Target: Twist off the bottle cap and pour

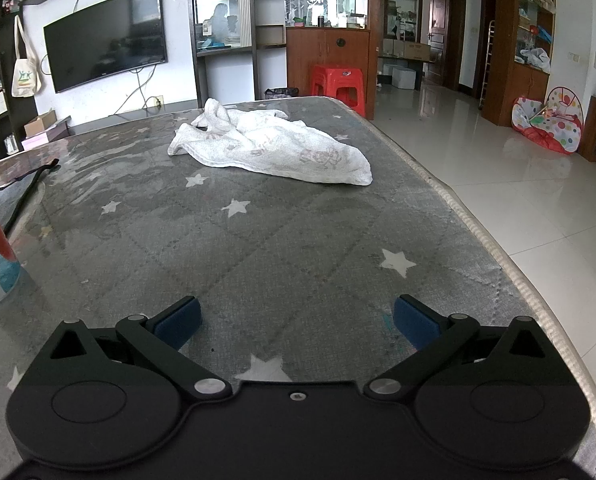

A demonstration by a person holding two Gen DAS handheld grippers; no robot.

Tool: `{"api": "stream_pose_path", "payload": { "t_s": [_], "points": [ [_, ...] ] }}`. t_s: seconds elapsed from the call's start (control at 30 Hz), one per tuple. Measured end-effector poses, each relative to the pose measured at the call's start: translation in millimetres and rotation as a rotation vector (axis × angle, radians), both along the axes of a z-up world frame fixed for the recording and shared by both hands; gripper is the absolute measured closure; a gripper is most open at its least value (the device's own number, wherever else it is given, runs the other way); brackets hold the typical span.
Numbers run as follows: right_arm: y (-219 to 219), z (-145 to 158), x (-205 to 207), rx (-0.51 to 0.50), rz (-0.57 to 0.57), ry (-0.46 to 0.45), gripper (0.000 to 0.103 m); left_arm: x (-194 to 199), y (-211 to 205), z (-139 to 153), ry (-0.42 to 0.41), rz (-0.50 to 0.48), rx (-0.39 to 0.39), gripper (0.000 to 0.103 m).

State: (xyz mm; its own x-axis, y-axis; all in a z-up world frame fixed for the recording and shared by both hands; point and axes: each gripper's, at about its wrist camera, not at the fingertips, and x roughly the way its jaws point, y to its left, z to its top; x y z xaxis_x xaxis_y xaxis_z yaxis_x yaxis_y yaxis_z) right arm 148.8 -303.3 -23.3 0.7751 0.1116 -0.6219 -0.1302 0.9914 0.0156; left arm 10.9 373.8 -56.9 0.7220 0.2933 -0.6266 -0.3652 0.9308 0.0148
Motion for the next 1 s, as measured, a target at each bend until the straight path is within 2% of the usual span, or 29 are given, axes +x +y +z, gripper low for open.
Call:
{"api": "stream_pose_path", "payload": {
  "t_s": [1.0],
  "points": [
    [-0.9,0.3,-0.2,0.004,0.0,0.0,0.0,-0.2,0.6,-0.1,0.0,0.0,0.0,0.0]
  ]
}}
